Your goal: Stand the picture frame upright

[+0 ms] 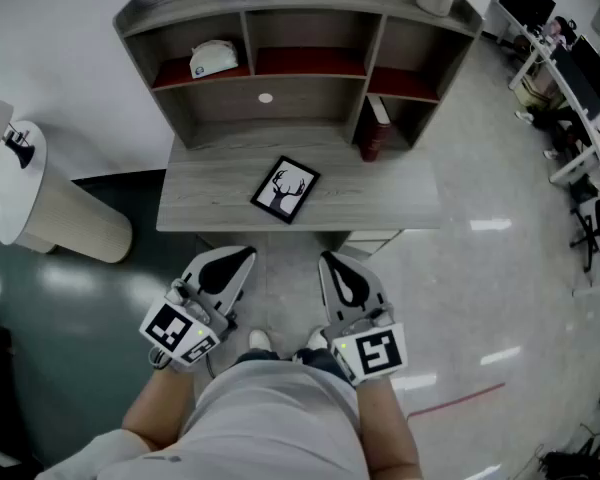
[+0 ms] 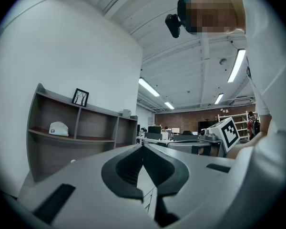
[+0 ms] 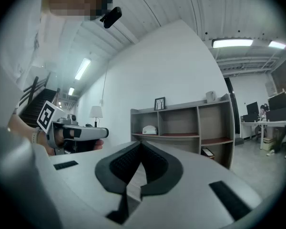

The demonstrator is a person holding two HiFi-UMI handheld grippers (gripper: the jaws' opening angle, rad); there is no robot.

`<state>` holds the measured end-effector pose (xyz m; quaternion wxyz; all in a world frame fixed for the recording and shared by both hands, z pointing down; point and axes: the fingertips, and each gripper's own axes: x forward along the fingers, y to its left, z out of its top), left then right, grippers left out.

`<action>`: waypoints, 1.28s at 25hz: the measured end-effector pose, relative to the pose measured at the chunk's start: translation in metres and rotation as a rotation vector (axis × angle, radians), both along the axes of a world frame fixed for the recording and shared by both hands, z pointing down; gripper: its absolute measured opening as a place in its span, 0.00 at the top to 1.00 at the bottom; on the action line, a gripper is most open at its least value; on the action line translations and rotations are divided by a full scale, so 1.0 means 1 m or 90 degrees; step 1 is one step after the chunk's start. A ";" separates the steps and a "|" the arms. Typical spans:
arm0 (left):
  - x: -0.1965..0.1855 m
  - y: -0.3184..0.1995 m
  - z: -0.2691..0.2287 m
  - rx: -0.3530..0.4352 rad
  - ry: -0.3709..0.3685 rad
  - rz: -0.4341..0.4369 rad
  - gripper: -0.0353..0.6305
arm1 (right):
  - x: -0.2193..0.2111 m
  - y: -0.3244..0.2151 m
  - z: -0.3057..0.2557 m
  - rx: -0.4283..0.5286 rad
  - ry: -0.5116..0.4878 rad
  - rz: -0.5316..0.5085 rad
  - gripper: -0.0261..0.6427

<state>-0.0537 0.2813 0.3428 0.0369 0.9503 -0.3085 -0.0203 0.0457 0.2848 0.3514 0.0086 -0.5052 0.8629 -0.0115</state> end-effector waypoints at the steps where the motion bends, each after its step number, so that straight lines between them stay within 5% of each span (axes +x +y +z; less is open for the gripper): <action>1: 0.003 0.000 0.000 -0.007 0.010 0.003 0.92 | 0.004 0.000 0.000 -0.002 0.001 0.003 0.94; 11: 0.038 0.001 0.001 -0.026 0.047 -0.020 0.92 | 0.047 0.008 0.013 -0.025 -0.039 -0.055 0.94; 18: 0.068 0.003 0.009 -0.016 -0.025 -0.057 0.92 | 0.074 0.008 0.020 -0.033 -0.074 -0.073 0.94; 32: 0.056 -0.051 0.039 -0.061 -0.010 -0.060 0.92 | 0.081 -0.042 0.049 -0.084 -0.064 -0.043 0.94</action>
